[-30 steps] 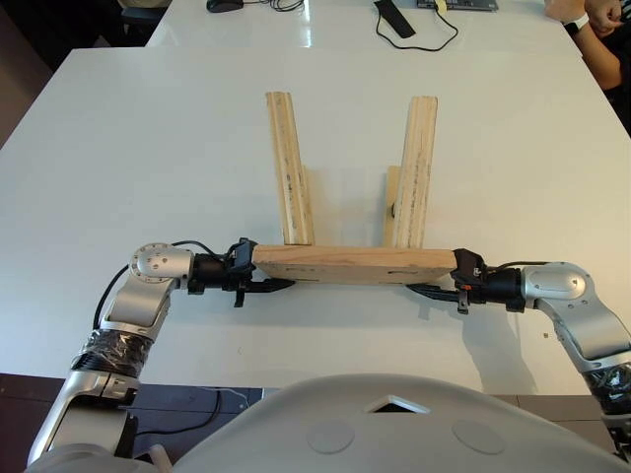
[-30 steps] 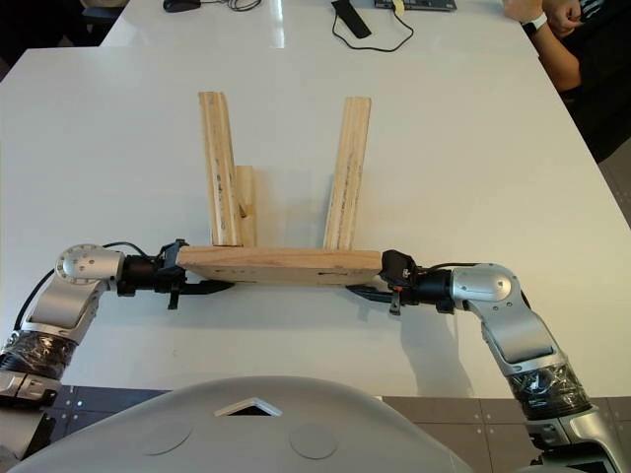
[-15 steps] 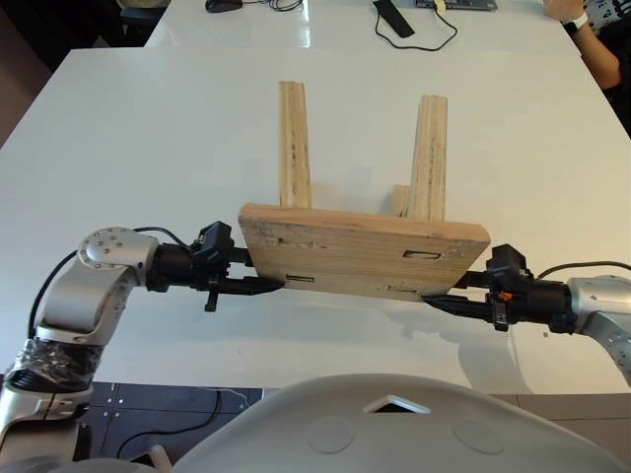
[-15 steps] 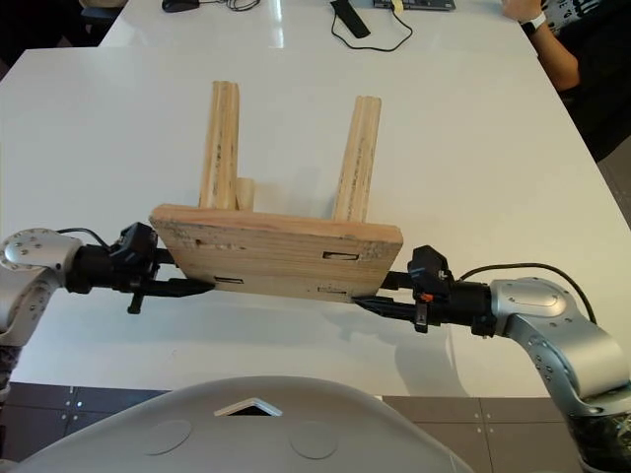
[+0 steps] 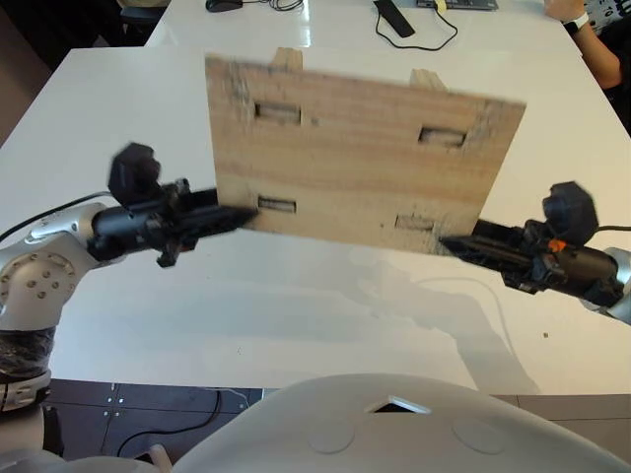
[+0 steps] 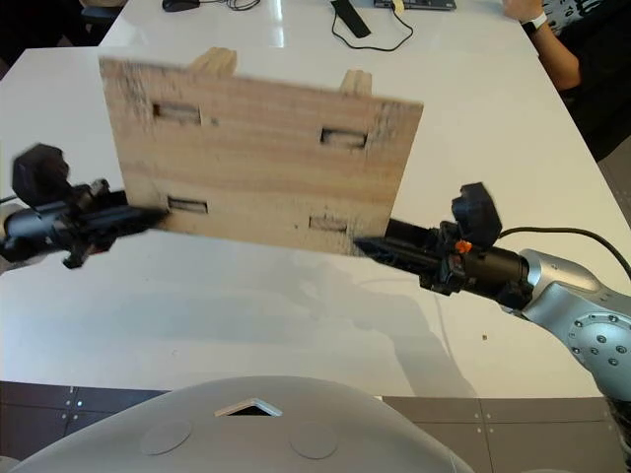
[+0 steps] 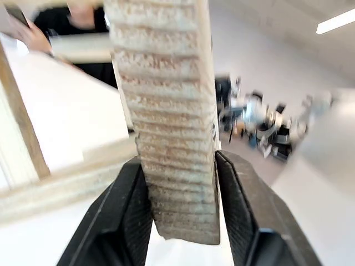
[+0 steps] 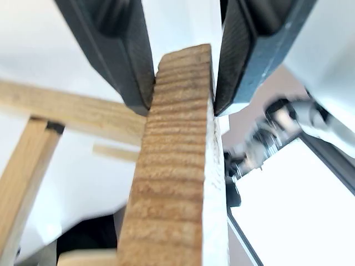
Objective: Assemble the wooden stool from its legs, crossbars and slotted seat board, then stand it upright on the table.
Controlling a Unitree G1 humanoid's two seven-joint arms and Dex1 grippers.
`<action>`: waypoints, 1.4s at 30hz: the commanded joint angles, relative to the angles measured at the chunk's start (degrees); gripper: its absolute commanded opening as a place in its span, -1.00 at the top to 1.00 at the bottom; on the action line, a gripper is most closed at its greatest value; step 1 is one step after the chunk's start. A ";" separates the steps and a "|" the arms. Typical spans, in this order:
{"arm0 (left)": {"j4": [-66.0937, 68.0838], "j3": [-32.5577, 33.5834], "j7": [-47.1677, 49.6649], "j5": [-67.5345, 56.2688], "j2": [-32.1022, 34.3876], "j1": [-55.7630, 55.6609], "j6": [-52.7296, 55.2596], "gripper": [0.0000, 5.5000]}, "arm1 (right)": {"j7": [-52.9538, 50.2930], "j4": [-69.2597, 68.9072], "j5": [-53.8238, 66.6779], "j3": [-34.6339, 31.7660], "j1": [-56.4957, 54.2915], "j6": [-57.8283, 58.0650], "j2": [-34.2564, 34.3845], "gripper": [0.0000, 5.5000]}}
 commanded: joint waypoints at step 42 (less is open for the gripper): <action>0.99 -5.25 83.33 -2.59 -29.67 -21.01 -0.84 -0.30 | -78.63 1.66 3.90 7.91 -24.46 -12.12 36.03 0.07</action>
